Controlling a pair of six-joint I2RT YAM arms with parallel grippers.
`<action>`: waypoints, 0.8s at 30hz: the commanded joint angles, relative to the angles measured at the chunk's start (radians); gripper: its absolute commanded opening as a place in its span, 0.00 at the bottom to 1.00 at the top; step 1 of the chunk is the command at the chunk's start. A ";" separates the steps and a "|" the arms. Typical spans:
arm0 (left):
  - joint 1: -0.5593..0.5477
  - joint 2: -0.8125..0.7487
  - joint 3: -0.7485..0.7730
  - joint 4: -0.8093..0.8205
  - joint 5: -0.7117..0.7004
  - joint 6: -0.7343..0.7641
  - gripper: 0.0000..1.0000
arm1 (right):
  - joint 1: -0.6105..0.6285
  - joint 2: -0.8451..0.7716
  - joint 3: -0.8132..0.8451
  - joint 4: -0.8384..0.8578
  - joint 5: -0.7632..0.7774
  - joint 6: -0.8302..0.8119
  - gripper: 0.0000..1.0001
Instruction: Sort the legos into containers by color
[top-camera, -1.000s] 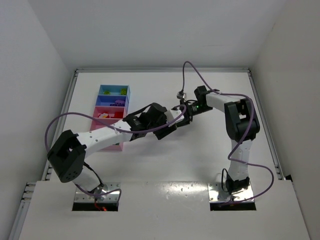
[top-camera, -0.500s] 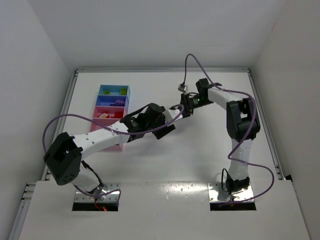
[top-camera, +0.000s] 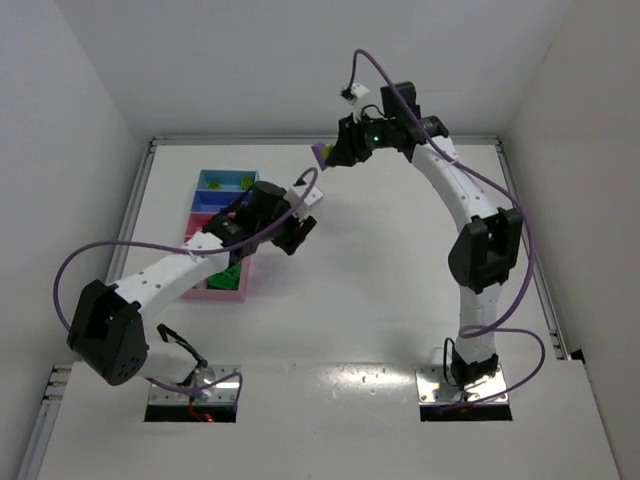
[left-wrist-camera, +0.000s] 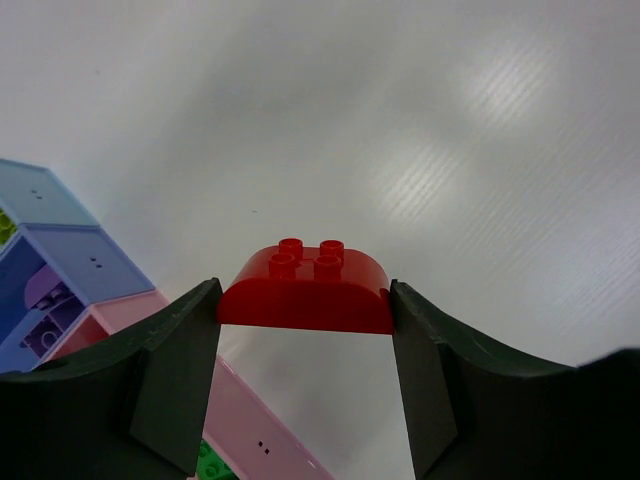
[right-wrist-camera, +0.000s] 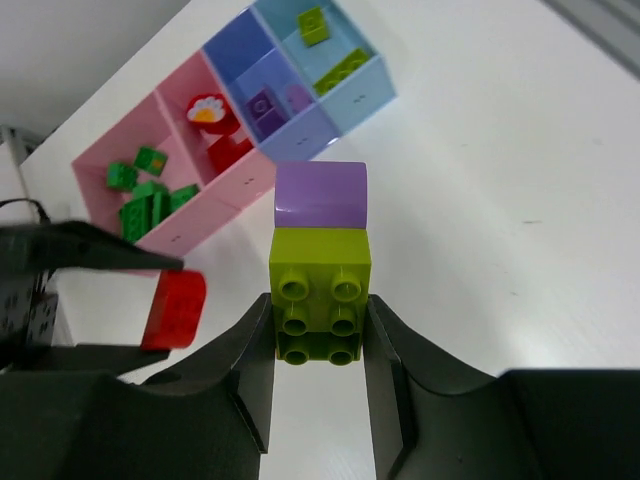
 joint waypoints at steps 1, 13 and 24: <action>0.104 -0.046 0.088 -0.015 0.119 -0.095 0.26 | 0.016 0.020 -0.007 0.012 -0.028 0.023 0.00; 0.508 0.181 0.240 0.075 0.862 -0.508 0.26 | -0.128 -0.082 -0.316 0.061 -0.241 0.133 0.00; 0.552 0.097 0.300 -0.115 0.194 -0.441 0.21 | -0.146 -0.178 -0.466 0.170 -0.240 0.208 0.00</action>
